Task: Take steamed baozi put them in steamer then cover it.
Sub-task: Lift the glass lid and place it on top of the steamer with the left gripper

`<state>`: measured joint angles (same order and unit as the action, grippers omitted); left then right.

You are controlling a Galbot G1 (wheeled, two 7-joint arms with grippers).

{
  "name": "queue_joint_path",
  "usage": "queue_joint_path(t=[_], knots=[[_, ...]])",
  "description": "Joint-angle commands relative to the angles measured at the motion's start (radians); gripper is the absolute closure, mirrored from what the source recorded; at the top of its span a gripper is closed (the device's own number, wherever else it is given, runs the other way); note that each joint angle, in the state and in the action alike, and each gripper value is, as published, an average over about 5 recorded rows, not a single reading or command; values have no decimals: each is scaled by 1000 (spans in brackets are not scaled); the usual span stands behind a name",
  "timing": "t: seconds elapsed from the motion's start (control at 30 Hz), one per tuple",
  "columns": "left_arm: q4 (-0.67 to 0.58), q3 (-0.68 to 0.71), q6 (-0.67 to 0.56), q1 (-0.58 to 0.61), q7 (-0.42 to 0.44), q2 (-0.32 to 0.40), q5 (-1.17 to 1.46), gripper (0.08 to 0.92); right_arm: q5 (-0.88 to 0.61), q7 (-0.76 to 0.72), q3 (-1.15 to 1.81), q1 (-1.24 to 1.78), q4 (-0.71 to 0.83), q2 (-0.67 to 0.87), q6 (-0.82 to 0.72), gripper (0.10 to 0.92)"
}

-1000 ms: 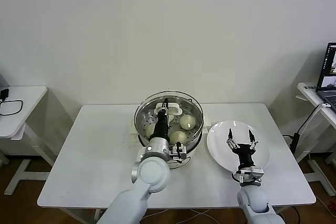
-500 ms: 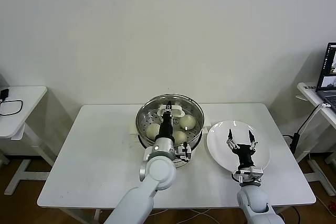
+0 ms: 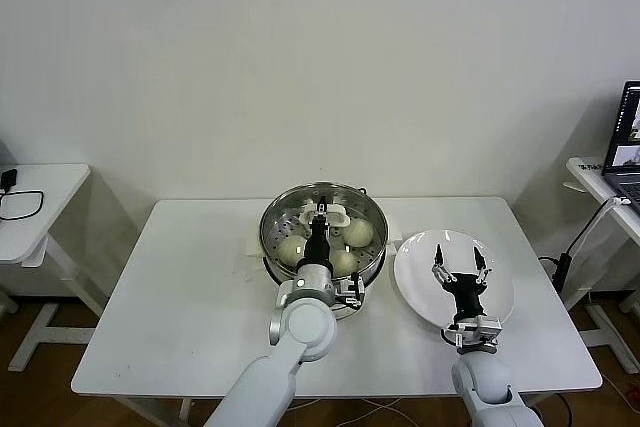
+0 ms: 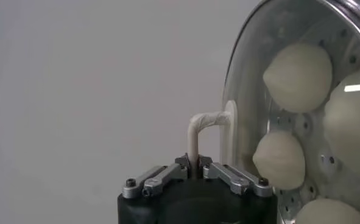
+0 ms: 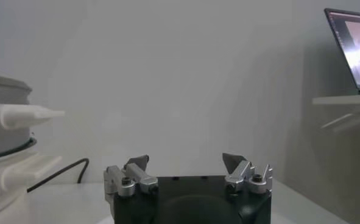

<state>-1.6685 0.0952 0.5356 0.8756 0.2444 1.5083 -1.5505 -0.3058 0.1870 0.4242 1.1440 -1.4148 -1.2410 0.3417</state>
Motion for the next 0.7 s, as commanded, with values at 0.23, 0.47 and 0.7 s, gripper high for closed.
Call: queue_joint_path(t=[0.23,0.47,0.7], knots=[[28,-15,-30,8,-25,16,-10,808,-3,-1,5,0,-1,4,0,203],[7,-16,-28,17,-24,19,-8,741,-1,-2,6,3,-1,6,1,203],[-85,-14,-22,56,-18,-5,13,527,0,-2,6,3,-3,8,1,203]])
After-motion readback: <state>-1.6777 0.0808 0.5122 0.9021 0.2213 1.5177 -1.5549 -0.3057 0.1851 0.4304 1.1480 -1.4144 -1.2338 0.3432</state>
